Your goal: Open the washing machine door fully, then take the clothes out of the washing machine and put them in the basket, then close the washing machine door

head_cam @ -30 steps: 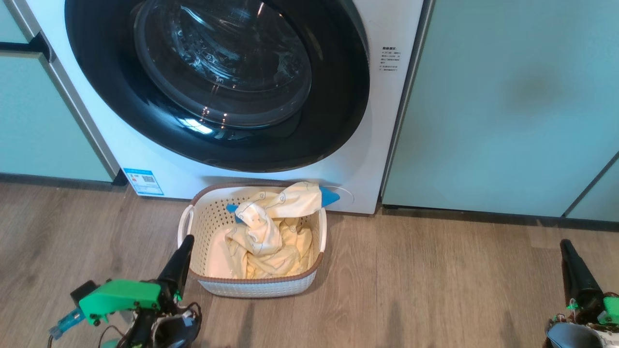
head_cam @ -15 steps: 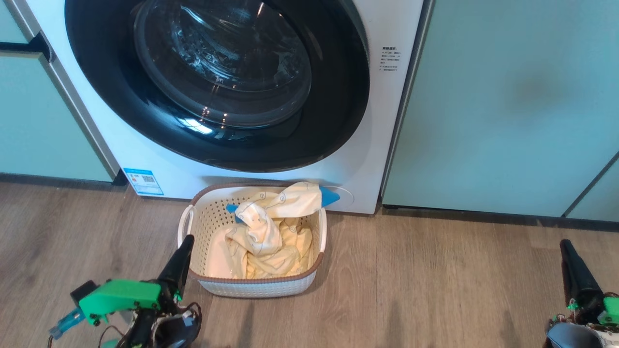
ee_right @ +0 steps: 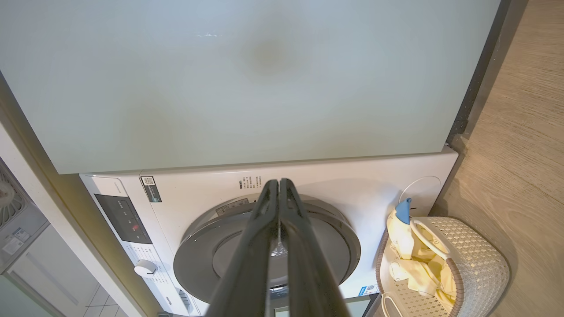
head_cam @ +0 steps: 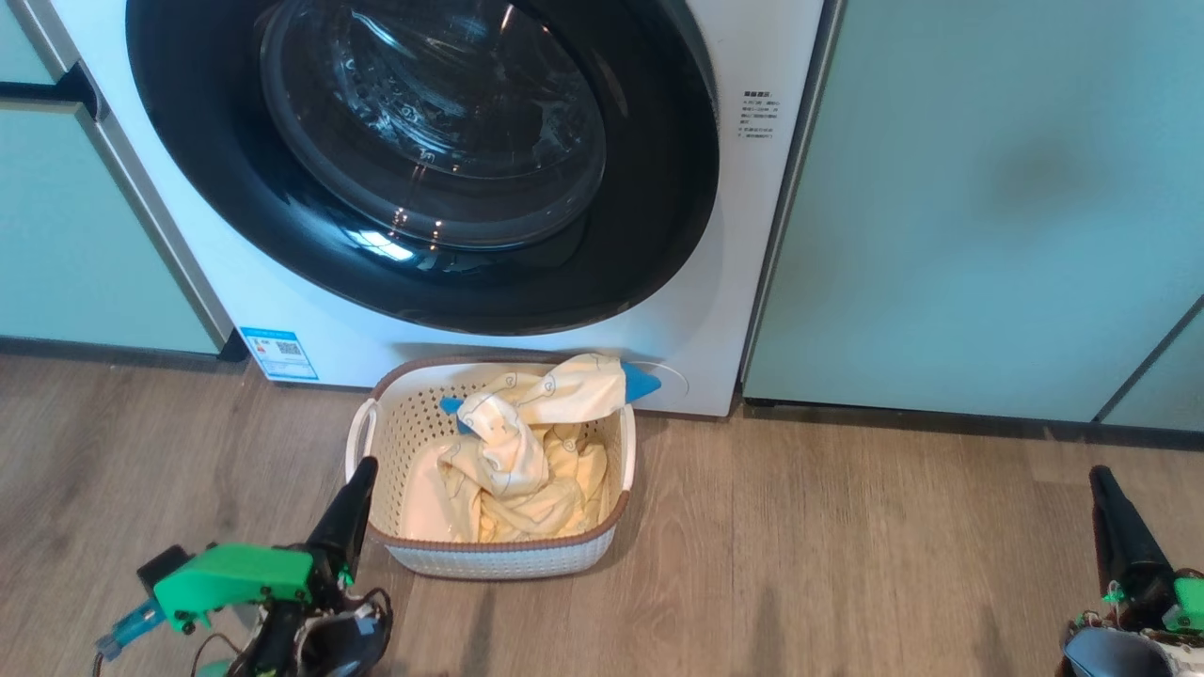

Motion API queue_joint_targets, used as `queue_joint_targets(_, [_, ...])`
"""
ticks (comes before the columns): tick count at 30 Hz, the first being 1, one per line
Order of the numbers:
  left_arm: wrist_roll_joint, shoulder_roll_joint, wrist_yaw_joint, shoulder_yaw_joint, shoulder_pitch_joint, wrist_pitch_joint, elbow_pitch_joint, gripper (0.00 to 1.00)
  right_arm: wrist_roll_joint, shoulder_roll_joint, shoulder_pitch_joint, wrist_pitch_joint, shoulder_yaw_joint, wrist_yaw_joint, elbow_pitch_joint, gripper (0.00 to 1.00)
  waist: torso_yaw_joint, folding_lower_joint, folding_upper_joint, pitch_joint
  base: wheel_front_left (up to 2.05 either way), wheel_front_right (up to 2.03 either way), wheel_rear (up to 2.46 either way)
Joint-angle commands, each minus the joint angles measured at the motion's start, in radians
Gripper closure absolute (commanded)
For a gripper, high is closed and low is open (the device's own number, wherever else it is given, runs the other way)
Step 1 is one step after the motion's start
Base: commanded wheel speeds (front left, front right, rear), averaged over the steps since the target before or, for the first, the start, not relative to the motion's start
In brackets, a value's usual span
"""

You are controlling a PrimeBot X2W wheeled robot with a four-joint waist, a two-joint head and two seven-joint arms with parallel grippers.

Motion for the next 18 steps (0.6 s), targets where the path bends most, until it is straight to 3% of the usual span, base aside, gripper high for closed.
queue_joint_targets(1, [-0.006,0.006,-0.009,0.030,-0.057,0.002,-0.028,1.00,-0.007,-0.005,-0.056,0.005,0.016,-0.003,-0.032,1.00,0.000,0.0000,0.0000,0.000,0.00,0.00,0.00])
queue_joint_targets(18, [-0.006,0.006,-0.009,0.030,-0.057,0.002,-0.028,1.00,-0.008,-0.004,-0.056,0.006,0.015,-0.003,-0.032,1.00,0.000,0.0000,0.0000,0.000,0.00,0.00,0.00])
